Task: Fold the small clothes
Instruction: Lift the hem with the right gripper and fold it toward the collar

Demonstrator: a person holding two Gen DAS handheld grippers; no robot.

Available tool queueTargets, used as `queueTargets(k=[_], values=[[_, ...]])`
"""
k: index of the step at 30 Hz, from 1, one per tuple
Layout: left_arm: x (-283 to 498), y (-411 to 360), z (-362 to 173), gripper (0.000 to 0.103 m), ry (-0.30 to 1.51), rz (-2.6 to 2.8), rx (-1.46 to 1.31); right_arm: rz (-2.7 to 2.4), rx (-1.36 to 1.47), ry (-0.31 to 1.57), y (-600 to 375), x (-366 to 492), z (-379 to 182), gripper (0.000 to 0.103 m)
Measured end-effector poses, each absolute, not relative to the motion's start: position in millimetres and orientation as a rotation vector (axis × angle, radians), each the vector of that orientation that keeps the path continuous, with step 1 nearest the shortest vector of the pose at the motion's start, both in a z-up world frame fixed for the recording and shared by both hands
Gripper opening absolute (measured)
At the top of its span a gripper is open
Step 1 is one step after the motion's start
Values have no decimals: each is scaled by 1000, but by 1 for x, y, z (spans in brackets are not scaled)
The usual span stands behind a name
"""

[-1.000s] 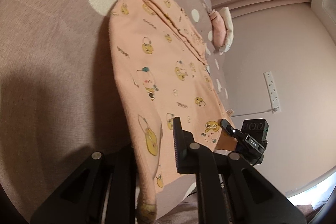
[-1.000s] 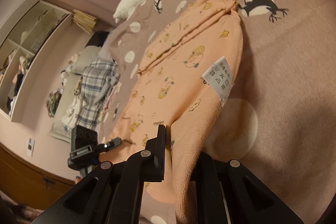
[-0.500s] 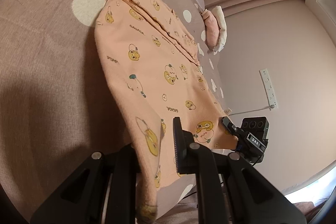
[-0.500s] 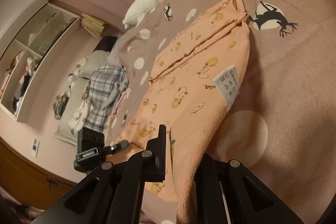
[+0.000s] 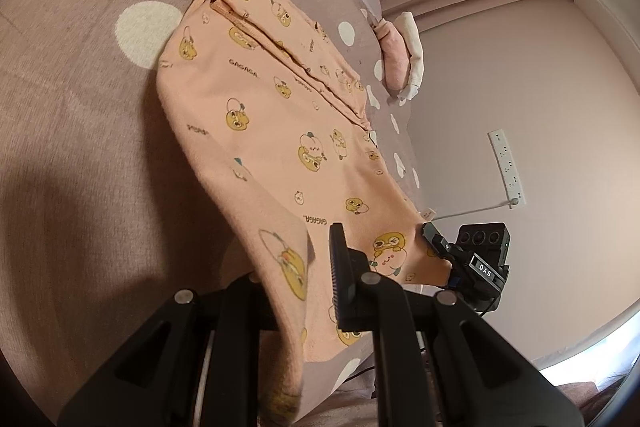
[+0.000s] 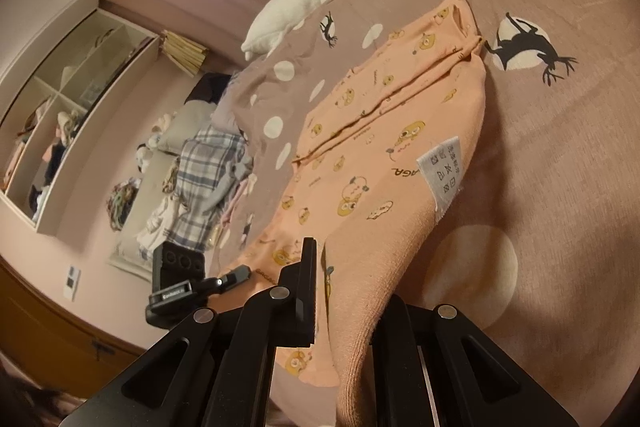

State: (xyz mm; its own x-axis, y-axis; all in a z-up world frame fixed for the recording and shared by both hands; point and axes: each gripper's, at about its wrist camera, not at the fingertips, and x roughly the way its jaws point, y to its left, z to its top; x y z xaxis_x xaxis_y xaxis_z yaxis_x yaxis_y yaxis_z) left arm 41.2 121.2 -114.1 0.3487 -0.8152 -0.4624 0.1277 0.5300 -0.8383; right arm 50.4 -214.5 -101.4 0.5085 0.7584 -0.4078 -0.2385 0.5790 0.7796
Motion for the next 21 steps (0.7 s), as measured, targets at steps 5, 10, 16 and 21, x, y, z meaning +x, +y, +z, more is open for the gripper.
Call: queueTargets(k=[5, 10, 16, 21], values=[[44, 119, -112, 11, 1033, -711, -794, 674, 722, 818, -214, 52, -99, 11], [47, 119, -110, 11, 1027, -715, -797, 674, 726, 804, -214, 54, -96, 11], [52, 119, -106, 11, 1019, -724, -801, 679, 729, 791, -215, 56, -93, 11], [59, 117, -99, 11, 1009, -735, -795, 675, 738, 775, -216, 60, -89, 11]])
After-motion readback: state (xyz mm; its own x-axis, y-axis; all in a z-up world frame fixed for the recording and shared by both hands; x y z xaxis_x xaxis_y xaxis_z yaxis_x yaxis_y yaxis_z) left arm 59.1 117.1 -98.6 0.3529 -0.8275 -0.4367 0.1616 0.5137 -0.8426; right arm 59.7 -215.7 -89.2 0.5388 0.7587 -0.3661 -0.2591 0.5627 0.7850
